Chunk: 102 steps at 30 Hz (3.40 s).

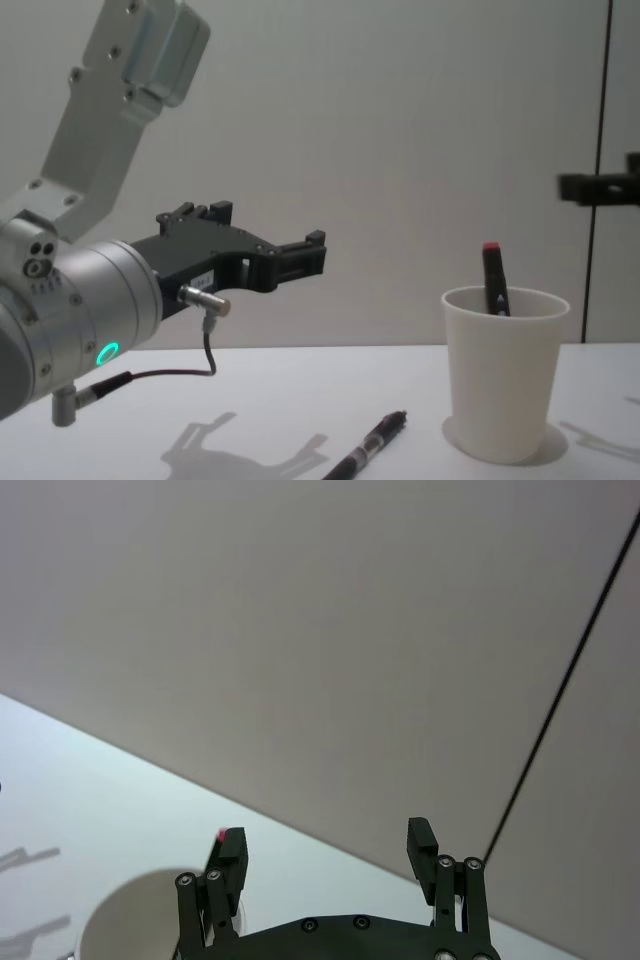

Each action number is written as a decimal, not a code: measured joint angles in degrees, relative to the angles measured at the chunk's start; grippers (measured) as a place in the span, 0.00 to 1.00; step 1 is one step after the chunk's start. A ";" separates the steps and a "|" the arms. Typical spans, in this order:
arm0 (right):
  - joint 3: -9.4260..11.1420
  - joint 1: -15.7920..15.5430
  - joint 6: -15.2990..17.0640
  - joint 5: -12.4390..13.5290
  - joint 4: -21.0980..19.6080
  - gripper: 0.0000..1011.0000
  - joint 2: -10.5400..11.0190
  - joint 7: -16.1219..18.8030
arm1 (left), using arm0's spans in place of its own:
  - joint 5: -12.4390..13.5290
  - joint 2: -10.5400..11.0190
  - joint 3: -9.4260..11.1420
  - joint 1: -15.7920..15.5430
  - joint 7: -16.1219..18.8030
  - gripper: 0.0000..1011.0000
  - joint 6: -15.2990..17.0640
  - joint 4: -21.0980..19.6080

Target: Place the pen into the pen holder.

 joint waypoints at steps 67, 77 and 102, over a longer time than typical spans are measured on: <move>9.84 -7.80 14.05 9.43 -6.50 0.99 11.94 6.55 | -1.59 1.09 1.47 2.57 -10.15 0.99 17.40 -2.05; 9.87 -7.84 14.10 9.45 -6.50 0.99 11.99 6.55 | -1.15 -0.62 2.32 2.33 -9.44 0.99 17.80 -0.87; 9.87 -7.84 14.09 9.45 -6.49 0.99 11.99 6.54 | -1.08 -3.71 3.63 2.12 -6.72 0.99 20.90 0.65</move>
